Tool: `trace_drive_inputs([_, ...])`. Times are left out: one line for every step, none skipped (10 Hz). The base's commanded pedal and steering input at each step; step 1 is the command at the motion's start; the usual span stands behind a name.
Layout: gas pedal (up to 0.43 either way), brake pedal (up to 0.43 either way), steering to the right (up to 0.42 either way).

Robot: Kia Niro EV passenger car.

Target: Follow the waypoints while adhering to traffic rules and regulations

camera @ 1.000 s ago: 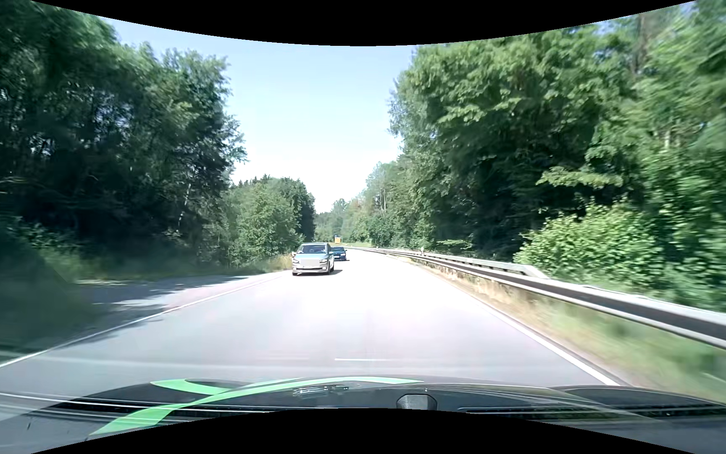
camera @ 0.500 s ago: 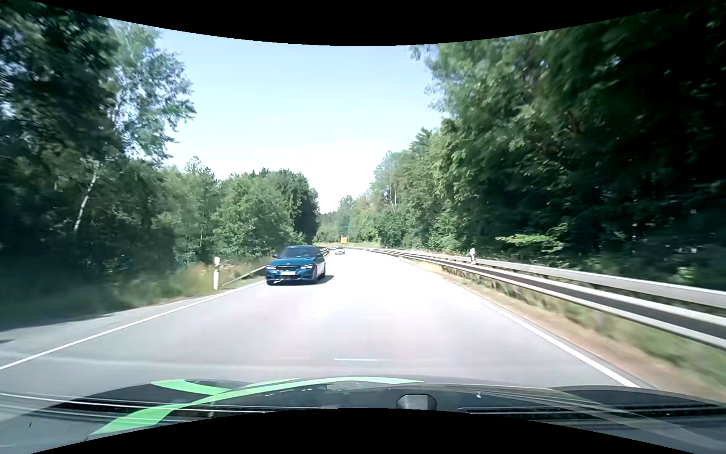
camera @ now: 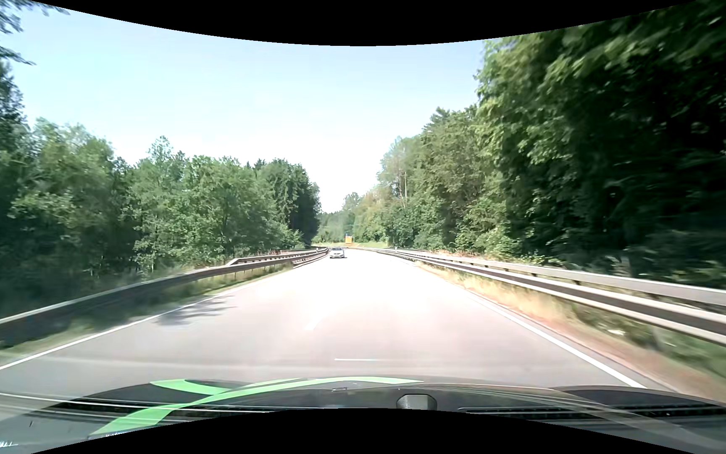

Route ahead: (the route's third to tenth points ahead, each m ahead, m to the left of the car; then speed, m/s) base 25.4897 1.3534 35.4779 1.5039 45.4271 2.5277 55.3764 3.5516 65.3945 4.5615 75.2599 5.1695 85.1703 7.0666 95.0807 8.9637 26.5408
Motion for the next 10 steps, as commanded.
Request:
trace_drive_inputs([0.228,0.0,-0.013])
trace_drive_inputs([0.24,0.0,-0.013])
trace_drive_inputs([0.248,0.0,-0.013])
trace_drive_inputs([0.248,0.0,-0.013])
trace_drive_inputs([0.248,0.0,-0.013])
trace_drive_inputs([0.26,0.0,-0.013])
trace_drive_inputs([0.268,0.0,-0.013])
trace_drive_inputs([0.28,0.0,-0.013])
trace_drive_inputs([0.28,0.0,-0.013])
trace_drive_inputs([0.268,0.0,-0.014])
